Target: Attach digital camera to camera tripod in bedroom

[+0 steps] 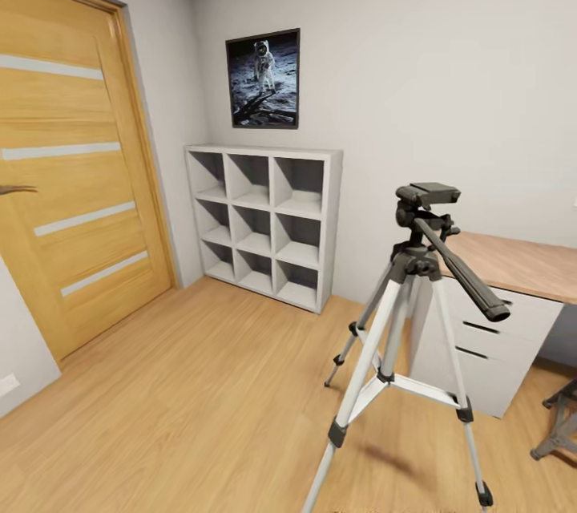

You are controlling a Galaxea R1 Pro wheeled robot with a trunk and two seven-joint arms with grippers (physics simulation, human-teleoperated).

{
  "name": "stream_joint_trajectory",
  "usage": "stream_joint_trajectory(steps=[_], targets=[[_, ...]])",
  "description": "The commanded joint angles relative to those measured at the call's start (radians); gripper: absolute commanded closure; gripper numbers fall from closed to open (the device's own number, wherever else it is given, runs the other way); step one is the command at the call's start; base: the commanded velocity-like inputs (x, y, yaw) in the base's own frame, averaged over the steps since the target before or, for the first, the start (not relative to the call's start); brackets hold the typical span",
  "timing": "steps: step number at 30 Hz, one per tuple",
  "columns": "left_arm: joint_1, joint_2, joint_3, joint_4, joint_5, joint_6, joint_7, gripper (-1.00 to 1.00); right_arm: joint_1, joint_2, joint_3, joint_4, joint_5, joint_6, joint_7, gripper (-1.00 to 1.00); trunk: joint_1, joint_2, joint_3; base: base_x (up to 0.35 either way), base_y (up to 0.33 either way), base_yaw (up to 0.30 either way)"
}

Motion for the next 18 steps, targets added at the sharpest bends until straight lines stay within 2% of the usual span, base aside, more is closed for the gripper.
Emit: stream_joint_trajectory(steps=[1,18], targets=[[0.0,0.0,0.0,-0.001,0.007,-0.002,0.0,-1.0,0.0,0.0,0.0,0.0,0.001,-0.002,0.0,-1.0,0.0,0.0,-0.001,0.0,0.0,-0.247],[0.0,0.0,0.0,-0.001,0.007,-0.002,0.0,-1.0,0.0,0.0,0.0,0.0,0.001,-0.004,-0.002,-1.0,0.0,0.0,-0.001,0.0,0.0,-0.247]])
